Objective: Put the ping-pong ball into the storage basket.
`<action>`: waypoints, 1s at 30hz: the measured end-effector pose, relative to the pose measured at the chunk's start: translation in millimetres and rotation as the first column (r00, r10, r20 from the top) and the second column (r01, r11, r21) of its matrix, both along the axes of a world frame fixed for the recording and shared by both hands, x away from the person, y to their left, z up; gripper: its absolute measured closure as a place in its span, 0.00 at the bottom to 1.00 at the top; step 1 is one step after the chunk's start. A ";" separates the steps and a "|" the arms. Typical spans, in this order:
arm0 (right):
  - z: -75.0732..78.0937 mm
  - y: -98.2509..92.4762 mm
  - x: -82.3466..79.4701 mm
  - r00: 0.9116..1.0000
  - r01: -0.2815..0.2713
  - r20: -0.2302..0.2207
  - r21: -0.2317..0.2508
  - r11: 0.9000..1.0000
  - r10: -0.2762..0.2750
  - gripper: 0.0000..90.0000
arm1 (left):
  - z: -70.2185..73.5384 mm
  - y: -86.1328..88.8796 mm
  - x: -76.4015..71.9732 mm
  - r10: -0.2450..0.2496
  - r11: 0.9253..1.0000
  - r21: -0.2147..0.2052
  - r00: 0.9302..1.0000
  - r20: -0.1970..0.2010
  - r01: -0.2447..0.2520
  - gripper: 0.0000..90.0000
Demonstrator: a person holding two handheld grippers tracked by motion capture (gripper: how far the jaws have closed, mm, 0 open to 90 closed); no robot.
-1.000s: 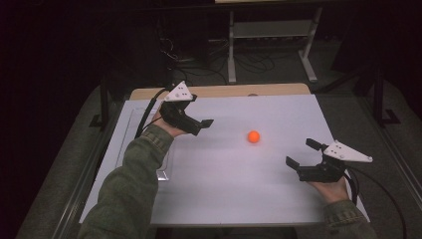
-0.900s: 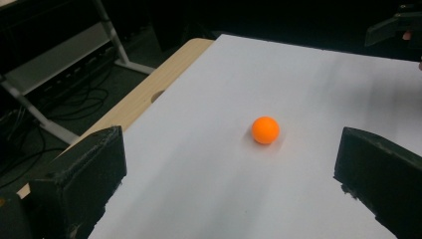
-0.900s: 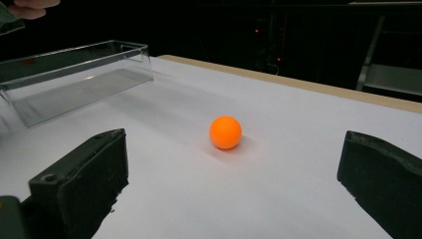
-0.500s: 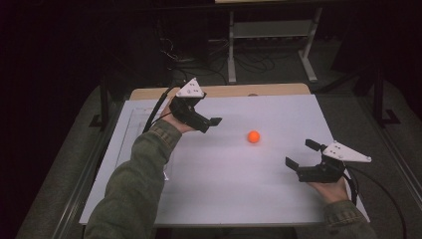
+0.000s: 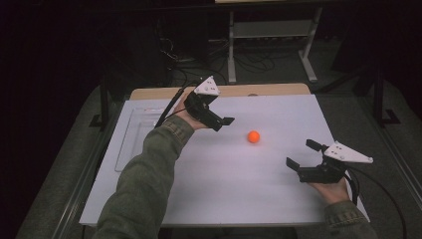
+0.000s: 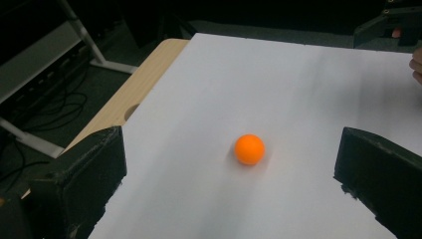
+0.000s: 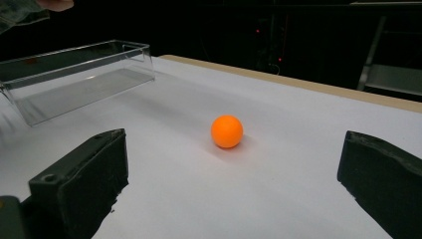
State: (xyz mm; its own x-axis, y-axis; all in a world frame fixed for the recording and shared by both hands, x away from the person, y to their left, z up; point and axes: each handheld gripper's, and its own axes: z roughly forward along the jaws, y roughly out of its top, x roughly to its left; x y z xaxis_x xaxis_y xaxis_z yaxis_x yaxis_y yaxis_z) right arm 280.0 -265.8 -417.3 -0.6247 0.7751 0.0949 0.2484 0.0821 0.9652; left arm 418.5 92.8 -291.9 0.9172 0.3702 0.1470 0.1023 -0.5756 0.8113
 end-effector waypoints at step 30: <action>-0.2 -2.4 -1.9 1.000 0.001 -0.002 0.009 1.000 -0.001 0.00 | -9.8 -42.6 22.5 -0.057 0.987 0.149 0.997 -0.049 0.064 0.00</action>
